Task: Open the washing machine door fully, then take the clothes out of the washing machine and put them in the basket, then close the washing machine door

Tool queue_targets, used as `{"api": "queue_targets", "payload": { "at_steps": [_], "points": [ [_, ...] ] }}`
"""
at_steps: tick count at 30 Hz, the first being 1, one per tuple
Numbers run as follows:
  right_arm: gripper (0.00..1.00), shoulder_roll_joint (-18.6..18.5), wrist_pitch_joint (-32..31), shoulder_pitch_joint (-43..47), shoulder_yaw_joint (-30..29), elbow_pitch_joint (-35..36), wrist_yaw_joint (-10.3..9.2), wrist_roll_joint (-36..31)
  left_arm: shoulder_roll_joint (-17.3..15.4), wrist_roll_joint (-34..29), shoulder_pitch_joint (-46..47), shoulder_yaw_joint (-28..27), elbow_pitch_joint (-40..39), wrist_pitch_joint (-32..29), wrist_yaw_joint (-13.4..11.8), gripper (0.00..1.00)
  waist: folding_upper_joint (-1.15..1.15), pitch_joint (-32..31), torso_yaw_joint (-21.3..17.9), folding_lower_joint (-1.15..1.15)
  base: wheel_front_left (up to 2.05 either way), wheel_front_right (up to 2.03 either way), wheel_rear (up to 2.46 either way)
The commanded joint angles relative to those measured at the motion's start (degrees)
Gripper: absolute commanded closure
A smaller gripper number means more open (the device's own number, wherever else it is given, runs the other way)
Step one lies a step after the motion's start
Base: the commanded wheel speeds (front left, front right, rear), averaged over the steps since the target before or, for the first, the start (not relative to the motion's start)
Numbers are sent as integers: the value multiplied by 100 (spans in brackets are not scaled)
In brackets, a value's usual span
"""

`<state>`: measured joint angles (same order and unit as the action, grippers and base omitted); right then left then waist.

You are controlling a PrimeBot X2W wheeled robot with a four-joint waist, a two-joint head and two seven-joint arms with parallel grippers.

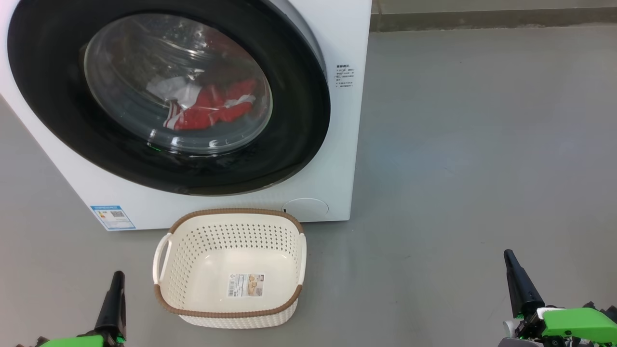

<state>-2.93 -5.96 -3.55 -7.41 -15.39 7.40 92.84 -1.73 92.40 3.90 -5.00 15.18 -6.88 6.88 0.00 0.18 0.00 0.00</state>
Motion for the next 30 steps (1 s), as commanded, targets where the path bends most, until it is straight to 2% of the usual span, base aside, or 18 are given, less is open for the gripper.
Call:
{"api": "queue_targets", "payload": {
  "at_steps": [1, 2, 3, 8, 13, 17, 30],
  "points": [
    [100, -22, -26, -261, 122, 138, 9, -41, -115, -28, 229, -157, -113, 35, 60, 100, 0, 0, 0, 0, 0, 0, 0],
    [100, -21, -27, -261, 121, 138, 9, -41, -115, -28, 229, -157, -113, 35, 60, 100, 0, 0, 0, 0, 0, 0, 0],
    [0, 1, 0, 0, -1, -4, 0, 0, 1, 0, 0, 0, 4, 0, 0, 0, 0, 0, 0, 0, 0, 0, 0],
    [0, 37, 18, 80, 20, -169, 0, -4, 70, 2, -107, 10, 141, 29, -6, 0, 0, 1, 0, 1, 0, 0, 0],
    [0, 35, 76, 77, 68, -126, 1, -28, 63, -11, -112, 38, 75, 109, -4, 0, 0, -9, 3, 13, 0, 0, 0],
    [0, 22, 126, 74, 113, -94, 1, -72, 49, -54, -120, 70, 22, 177, -2, 0, 0, 5, 5, 1, 0, 0, 0],
    [0, -127, 369, 18, 353, -15, 2, -446, -67, -536, -107, 222, -111, 421, 6, 0, 0, 34, 15, 0, 0, 0, 0]
  ]
}}
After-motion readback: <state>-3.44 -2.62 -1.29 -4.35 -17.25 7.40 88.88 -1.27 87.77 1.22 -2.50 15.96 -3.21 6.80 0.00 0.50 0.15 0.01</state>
